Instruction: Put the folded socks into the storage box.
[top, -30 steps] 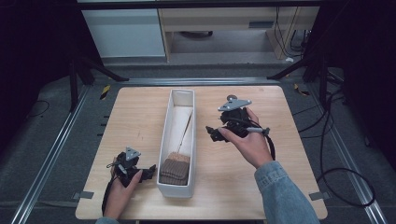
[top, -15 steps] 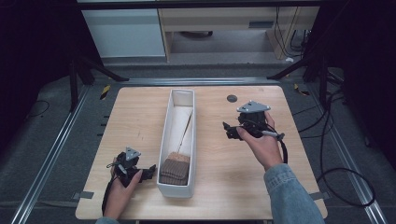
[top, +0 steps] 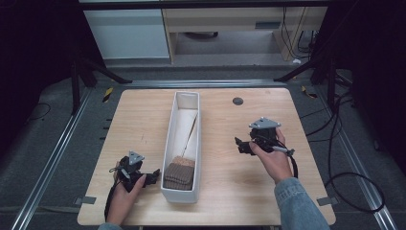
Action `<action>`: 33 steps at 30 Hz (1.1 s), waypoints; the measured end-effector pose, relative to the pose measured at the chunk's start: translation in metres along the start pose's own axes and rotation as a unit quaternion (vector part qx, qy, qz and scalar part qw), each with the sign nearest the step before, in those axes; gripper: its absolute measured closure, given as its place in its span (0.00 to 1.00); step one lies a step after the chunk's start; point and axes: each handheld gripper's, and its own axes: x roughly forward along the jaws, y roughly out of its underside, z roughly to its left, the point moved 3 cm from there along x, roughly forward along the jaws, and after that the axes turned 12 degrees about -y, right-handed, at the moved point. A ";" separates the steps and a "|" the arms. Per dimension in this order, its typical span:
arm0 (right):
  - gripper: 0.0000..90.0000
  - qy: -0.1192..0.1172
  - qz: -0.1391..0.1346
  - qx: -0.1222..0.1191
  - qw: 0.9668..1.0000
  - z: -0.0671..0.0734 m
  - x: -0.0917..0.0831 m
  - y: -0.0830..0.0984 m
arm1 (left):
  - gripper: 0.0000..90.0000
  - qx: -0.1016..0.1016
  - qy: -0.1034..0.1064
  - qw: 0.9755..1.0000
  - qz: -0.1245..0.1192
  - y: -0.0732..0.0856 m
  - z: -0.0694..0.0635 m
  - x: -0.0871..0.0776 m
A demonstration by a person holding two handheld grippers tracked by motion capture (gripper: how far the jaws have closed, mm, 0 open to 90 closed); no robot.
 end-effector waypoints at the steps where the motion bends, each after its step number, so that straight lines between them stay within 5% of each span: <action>1: 0.09 0.002 0.003 0.003 1.000 -0.001 0.001 0.004 | 0.00 0.000 0.000 1.000 0.000 0.000 0.000 0.000; 15: 0.09 0.010 0.050 0.020 0.998 0.001 0.028 0.052 | 0.00 0.001 0.000 1.000 0.000 0.000 0.000 0.000; 31: 0.09 0.013 0.049 0.077 0.996 -0.014 0.055 0.066 | 0.00 0.000 0.000 1.000 0.000 0.000 0.000 0.000; 33: 0.10 0.007 0.048 0.097 0.994 -0.015 0.058 0.069 | 0.00 0.000 0.000 1.000 0.000 0.000 0.000 0.000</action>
